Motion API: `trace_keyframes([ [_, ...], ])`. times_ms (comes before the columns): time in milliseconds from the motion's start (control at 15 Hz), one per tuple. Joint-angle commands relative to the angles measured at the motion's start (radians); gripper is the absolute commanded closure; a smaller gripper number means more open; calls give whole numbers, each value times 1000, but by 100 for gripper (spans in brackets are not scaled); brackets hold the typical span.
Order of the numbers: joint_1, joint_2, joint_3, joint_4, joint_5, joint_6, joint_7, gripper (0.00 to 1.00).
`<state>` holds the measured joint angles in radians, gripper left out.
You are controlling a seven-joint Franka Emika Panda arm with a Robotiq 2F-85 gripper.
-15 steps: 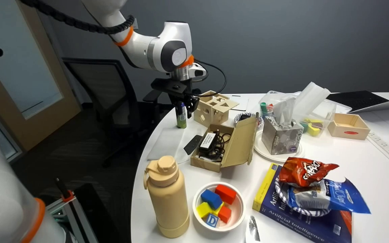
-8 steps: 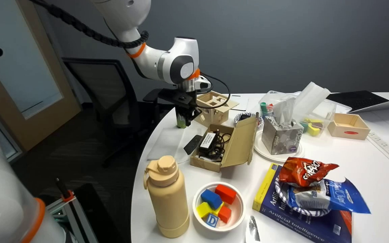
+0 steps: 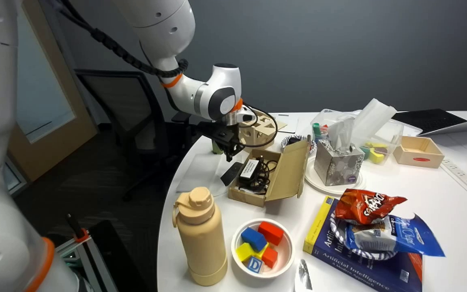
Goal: Click on the remote
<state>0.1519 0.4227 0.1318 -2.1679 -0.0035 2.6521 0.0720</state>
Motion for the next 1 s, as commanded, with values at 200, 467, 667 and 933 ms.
trace_keyframes([
  [200,47,71,-38,61,-49,23,18,100],
  [467,59,101,-48,90,-57,16,17,100],
  [667,65,118,-55,106,-62,18,17,100],
  [933,71,134,-66,126,-74,14,20,100],
])
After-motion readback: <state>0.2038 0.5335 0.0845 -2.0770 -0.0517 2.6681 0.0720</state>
